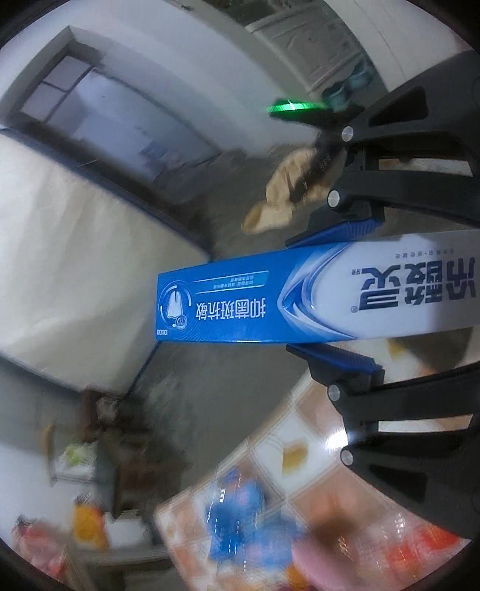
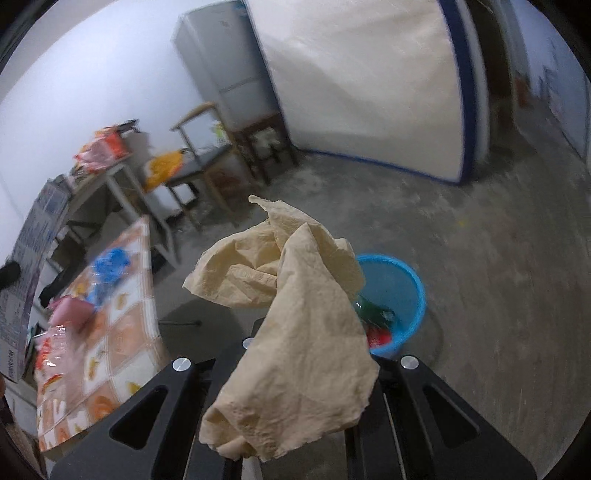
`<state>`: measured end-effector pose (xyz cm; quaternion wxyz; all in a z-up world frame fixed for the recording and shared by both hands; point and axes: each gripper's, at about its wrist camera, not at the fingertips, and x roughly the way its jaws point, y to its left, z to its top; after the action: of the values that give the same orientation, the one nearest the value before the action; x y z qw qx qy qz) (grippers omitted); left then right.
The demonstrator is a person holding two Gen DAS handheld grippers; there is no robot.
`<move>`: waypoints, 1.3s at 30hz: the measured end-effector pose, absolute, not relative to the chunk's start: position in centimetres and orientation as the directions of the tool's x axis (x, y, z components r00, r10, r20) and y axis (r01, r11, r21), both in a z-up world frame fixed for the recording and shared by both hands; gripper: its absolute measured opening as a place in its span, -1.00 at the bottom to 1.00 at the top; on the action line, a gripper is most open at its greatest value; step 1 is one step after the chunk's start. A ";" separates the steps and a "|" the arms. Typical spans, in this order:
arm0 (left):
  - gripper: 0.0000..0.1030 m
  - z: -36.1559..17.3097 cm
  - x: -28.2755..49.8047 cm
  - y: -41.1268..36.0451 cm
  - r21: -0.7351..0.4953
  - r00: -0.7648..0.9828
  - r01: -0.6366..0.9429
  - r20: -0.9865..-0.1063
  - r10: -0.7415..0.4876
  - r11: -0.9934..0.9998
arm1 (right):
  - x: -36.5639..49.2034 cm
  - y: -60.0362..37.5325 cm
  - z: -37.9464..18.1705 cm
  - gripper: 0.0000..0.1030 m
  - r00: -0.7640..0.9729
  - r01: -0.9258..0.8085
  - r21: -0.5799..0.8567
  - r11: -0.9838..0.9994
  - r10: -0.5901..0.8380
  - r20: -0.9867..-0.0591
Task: Collect trash
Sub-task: 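Carry the toothpaste box and paper bag over the wastebasket with both tools, then open both tools to drop the toothpaste box and paper bag into the wastebasket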
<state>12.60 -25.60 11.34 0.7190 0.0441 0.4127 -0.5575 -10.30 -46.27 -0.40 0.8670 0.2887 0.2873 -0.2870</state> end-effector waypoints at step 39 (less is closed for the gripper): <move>0.51 -3.2 12.5 -58.1 -0.375 -0.039 0.794 -0.817 -0.576 0.478 | -4.1 -67.4 -26.0 0.25 0.579 0.780 0.518 0.351 -0.093 -0.810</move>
<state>12.45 -58.08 -3.25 0.6852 0.1053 0.5192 -0.4998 -4.06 -67.38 -25.96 0.7426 0.4882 0.3520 -0.2939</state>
